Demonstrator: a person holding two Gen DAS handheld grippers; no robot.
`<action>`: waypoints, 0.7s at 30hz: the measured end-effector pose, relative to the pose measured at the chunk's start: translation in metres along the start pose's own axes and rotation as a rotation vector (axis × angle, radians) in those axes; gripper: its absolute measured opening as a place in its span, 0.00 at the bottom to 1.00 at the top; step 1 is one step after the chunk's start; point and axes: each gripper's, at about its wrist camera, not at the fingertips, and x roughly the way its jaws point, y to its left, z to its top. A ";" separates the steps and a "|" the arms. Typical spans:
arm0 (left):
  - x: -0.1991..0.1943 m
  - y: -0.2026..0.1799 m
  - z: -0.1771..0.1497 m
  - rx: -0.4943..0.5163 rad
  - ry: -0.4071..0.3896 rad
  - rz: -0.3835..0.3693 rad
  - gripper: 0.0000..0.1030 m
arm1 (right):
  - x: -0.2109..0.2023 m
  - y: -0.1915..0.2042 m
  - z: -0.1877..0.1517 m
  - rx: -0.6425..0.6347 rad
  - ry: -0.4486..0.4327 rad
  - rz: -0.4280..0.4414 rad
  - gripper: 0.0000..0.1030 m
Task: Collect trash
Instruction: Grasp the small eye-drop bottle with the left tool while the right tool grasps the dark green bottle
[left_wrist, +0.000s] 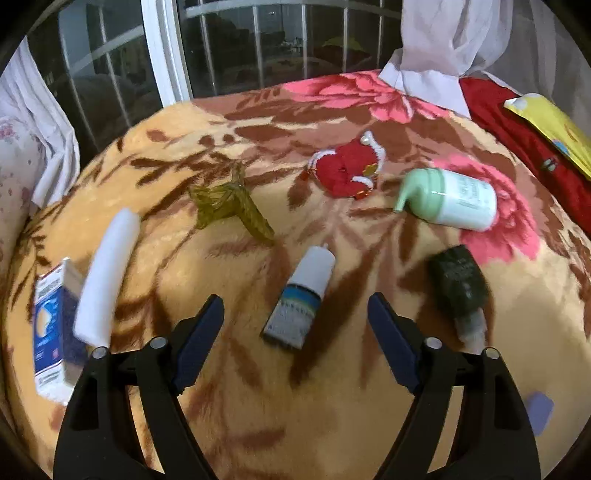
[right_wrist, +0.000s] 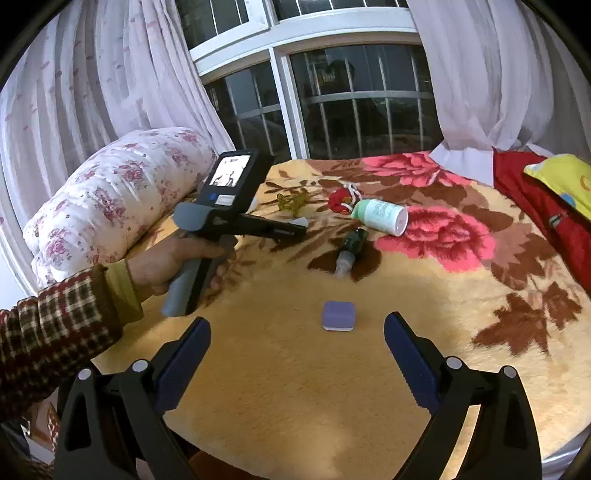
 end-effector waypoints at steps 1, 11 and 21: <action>0.005 0.002 0.000 -0.009 0.026 -0.023 0.33 | 0.001 0.000 -0.001 -0.001 0.003 -0.001 0.90; -0.033 0.009 -0.031 -0.060 -0.001 -0.054 0.22 | 0.042 -0.014 0.025 0.025 0.112 -0.065 0.90; -0.112 0.013 -0.103 -0.096 -0.084 -0.091 0.22 | 0.175 -0.049 0.099 0.038 0.292 -0.276 0.84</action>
